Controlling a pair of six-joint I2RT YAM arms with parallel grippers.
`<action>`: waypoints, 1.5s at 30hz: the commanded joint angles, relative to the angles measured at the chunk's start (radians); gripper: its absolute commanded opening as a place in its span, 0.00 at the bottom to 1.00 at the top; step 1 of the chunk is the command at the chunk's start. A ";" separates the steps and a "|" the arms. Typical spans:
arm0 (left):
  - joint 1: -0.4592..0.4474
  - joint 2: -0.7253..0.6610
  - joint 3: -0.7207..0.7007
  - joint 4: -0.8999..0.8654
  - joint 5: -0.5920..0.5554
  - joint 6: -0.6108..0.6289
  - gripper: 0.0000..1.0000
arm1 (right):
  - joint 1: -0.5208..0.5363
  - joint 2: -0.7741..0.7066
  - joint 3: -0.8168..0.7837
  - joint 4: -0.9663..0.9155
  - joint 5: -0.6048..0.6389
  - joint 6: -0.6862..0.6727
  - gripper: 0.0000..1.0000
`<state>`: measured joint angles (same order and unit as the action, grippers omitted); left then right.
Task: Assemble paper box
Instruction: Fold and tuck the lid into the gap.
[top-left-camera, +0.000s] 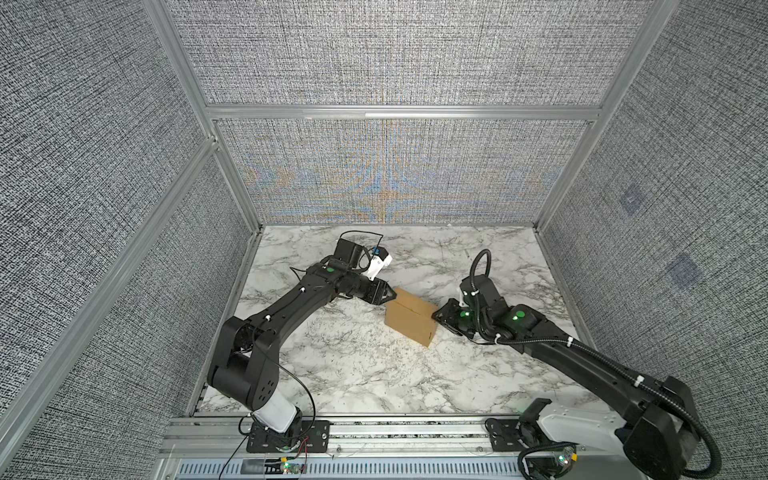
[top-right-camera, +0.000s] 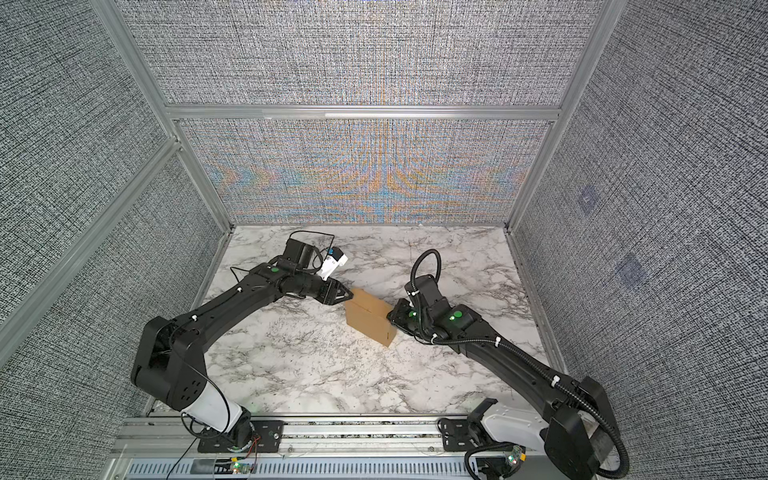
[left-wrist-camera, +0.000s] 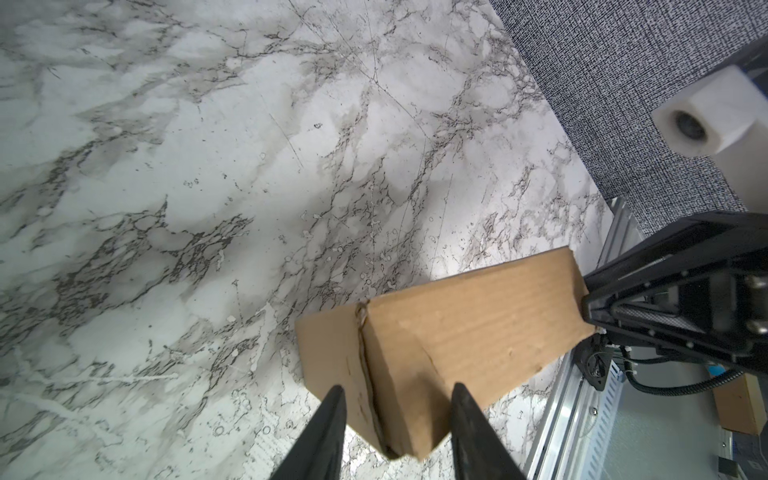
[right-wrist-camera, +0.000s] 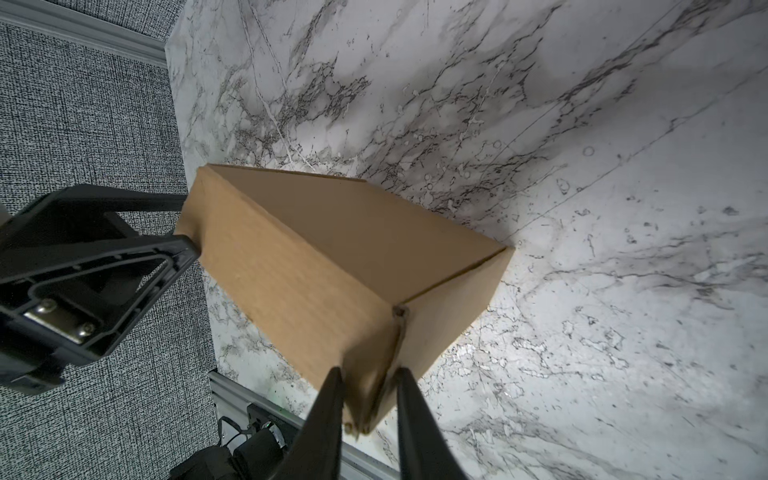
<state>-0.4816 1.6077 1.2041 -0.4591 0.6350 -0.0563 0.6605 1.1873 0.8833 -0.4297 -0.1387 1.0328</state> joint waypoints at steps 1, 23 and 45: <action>0.003 0.003 -0.005 0.019 -0.018 0.002 0.40 | -0.005 0.009 -0.002 -0.044 0.005 -0.001 0.22; 0.075 -0.073 -0.022 -0.004 0.076 -0.100 0.66 | -0.089 0.134 0.108 -0.172 -0.107 -0.255 0.21; 0.078 -0.026 -0.053 0.012 0.109 -0.166 0.35 | -0.090 0.153 0.141 -0.220 -0.081 -0.294 0.21</action>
<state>-0.4068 1.5887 1.1553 -0.4583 0.7452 -0.2211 0.5709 1.3315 1.0218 -0.5205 -0.2695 0.7570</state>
